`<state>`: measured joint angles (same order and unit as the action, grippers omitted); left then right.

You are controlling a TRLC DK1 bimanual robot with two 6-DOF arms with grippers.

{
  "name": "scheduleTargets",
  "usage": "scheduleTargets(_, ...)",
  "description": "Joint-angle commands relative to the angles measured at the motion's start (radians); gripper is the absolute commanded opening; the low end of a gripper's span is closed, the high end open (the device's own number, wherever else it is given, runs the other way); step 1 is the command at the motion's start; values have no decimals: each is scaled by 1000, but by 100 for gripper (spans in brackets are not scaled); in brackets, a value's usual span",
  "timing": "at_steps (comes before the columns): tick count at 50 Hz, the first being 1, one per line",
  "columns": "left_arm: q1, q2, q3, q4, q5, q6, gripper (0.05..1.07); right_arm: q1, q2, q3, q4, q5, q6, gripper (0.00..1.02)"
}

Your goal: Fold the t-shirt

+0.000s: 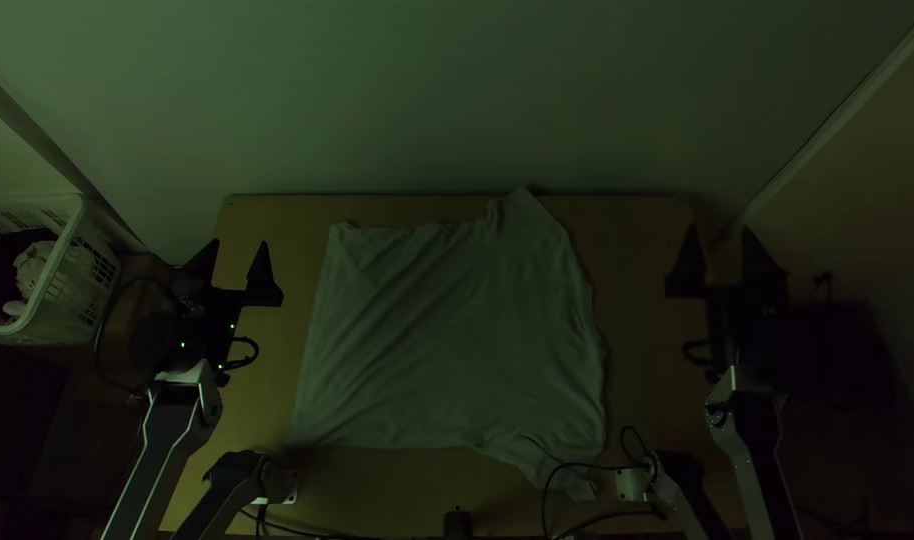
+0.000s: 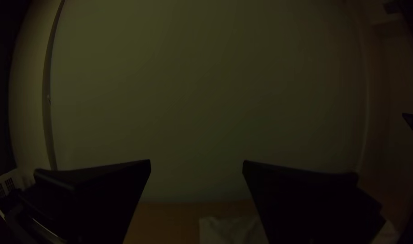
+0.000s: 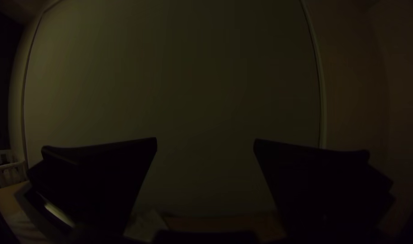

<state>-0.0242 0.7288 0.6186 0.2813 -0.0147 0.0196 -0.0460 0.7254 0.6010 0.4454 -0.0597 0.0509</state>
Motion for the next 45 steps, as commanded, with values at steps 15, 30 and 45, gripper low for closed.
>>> scheduleTargets(15, -28, 388, 400, -99, 1, -49, 103, 80, 404, 373, -14, 80, 0, 98)
scheduleTargets(30, -37, 636, 649, -269, 2, -61, 103, 152, 629, 603, -192, 118, 15, 98)
scheduleTargets(45, -20, 880, 912, -456, 4, -63, 103, 153, 901, 951, -513, 118, 73, 98)
